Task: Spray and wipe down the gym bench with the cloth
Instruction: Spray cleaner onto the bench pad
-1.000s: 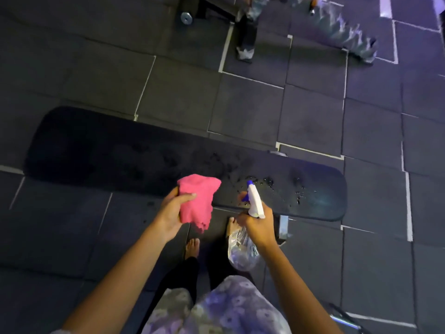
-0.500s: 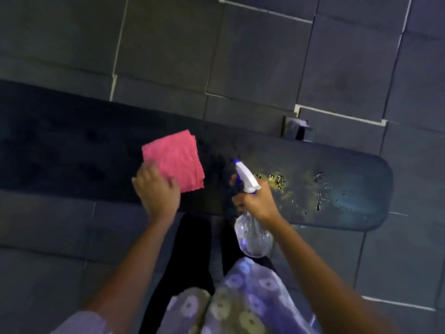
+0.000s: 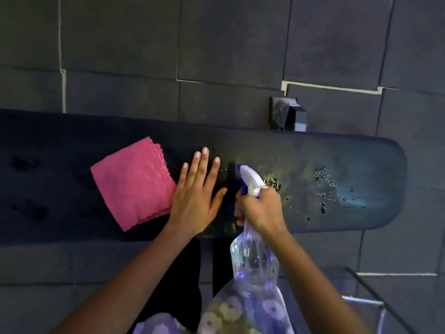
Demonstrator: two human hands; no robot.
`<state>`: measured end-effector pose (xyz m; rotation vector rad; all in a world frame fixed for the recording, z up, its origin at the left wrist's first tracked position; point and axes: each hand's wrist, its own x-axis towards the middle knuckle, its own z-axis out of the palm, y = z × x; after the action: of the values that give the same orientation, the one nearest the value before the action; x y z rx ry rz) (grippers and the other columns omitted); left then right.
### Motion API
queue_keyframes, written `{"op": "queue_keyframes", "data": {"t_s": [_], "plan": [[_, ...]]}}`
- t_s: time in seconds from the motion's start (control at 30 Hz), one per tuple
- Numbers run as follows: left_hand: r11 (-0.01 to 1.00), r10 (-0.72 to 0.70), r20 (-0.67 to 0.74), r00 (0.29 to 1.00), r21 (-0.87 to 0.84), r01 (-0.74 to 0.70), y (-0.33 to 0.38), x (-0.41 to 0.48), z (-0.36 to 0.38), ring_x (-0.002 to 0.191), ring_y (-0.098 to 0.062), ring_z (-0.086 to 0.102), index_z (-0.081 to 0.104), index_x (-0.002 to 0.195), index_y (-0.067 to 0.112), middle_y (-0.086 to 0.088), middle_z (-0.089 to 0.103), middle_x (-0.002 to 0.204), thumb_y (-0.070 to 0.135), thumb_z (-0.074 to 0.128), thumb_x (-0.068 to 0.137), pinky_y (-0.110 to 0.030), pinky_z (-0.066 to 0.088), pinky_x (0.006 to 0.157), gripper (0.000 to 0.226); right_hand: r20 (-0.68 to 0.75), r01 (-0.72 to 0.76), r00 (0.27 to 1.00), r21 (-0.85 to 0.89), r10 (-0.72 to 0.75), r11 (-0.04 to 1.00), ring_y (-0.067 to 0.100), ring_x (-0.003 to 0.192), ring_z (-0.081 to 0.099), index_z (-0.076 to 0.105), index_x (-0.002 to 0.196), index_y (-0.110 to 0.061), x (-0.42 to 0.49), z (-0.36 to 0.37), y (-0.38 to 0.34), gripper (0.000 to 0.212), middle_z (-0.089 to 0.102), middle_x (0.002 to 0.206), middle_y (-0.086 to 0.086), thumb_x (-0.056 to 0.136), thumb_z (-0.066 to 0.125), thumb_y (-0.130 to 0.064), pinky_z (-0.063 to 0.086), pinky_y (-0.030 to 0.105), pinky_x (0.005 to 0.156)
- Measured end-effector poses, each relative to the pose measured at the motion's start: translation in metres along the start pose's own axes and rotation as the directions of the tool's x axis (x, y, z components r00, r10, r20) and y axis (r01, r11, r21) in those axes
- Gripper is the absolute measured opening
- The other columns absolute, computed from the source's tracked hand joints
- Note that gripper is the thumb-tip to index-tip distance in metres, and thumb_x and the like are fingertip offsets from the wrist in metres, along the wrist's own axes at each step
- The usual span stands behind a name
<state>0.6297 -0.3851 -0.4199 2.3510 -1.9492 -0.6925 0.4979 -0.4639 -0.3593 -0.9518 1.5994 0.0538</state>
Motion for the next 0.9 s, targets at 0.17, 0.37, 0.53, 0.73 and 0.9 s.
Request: {"op": "queue_keyframes", "data": {"t_s": [0.17,0.37,0.53,0.73,0.9], "plan": [[1.0,0.009,0.052,0.999,-0.004,-0.009,0.029,0.016,-0.001,0.15,-0.031,0.002,0.015,0.153,0.009,-0.017,0.004,0.161,0.051,0.032,0.096,-0.049,0.008,0.12,0.072,-0.179,0.024,0.984,0.138,0.001,0.99,0.02,0.038,0.051,0.071,0.059,-0.016,-0.001,-0.046,0.003,0.023,0.058,0.045,0.003,0.063,0.051,-0.004,0.045,0.028,0.045],[0.945,0.328,0.172,0.929,-0.069,-0.321,0.111,0.055,0.007,0.15,-0.025,-0.004,0.014,0.154,0.02,-0.008,-0.002,0.163,0.048,0.033,0.097,-0.049,0.003,0.121,0.066,-0.379,0.043,0.925,0.07,-0.013,0.997,0.019,0.039,0.048,0.071,0.093,-0.026,0.005,-0.126,0.031,0.043,0.054,0.048,0.002,0.063,0.051,-0.003,0.044,0.027,0.043],[0.88,0.471,0.239,0.849,-0.053,-0.473,0.169,0.071,0.022,0.15,-0.023,-0.009,0.011,0.154,0.022,-0.005,-0.005,0.163,0.044,0.032,0.098,-0.051,-0.002,0.121,0.064,-0.543,-0.025,0.837,0.095,0.072,0.995,0.026,0.045,0.054,0.072,0.077,-0.023,0.01,-0.188,0.058,0.037,0.055,0.045,0.003,0.052,0.049,-0.007,0.047,0.031,0.04],[0.908,0.414,0.205,0.887,-0.025,-0.418,0.171,0.051,0.03,0.15,-0.023,-0.003,0.016,0.153,0.022,-0.003,-0.002,0.163,0.042,0.033,0.098,-0.05,0.003,0.121,0.062,-0.592,-0.105,0.804,-0.056,0.051,0.993,0.023,0.043,0.061,0.071,0.085,-0.015,-0.006,-0.211,0.096,0.033,0.06,0.042,0.003,0.059,0.05,-0.013,0.058,0.039,0.05],[0.951,0.302,0.17,0.938,0.01,-0.308,0.142,0.004,0.029,0.15,-0.021,0.01,0.025,0.151,0.024,-0.002,0.008,0.163,0.039,0.041,0.095,-0.054,0.014,0.119,0.061,-0.291,-0.08,0.957,-0.308,-0.014,0.948,0.032,0.054,0.053,0.064,0.086,-0.017,-0.03,-0.15,0.122,0.021,0.059,0.057,0.008,0.07,0.056,-0.006,0.045,0.034,0.051]]}}
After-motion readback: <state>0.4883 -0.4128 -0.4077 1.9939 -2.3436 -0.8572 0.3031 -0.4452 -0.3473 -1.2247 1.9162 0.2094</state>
